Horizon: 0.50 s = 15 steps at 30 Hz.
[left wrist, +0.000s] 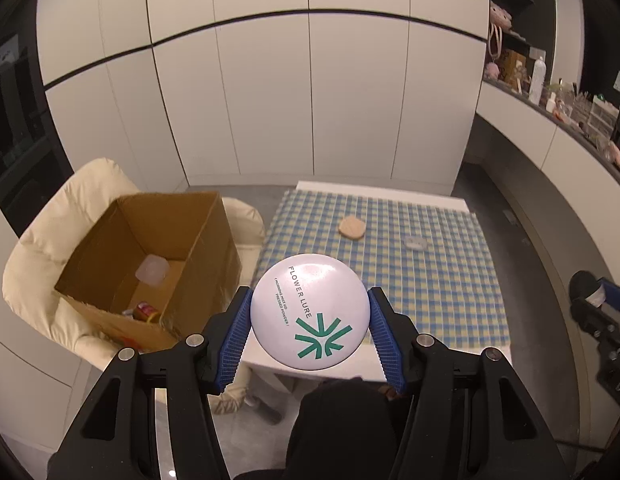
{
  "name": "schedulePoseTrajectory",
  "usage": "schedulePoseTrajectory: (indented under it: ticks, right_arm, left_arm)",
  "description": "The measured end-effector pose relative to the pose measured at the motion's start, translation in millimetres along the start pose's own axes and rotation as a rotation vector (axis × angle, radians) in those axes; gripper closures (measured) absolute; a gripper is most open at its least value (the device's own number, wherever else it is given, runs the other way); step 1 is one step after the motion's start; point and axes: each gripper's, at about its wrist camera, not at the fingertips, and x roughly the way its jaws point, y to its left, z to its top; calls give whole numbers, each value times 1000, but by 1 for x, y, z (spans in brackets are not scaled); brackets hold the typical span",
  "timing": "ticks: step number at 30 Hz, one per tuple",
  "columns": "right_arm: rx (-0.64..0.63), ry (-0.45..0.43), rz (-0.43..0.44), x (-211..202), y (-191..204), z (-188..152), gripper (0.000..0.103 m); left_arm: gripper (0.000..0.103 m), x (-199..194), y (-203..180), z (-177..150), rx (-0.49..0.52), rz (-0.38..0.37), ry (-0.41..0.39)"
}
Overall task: Organize objects
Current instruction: 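Carry the white compact and the black compact toward the cardboard box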
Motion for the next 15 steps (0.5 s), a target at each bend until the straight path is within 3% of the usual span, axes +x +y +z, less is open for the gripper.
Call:
schedulePoseTrajectory:
  ticks: [15]
  right_arm:
    - [22,106,46,0,0,-57,51]
  left_arm:
    - [46,9,-7,-60,89,-40,102]
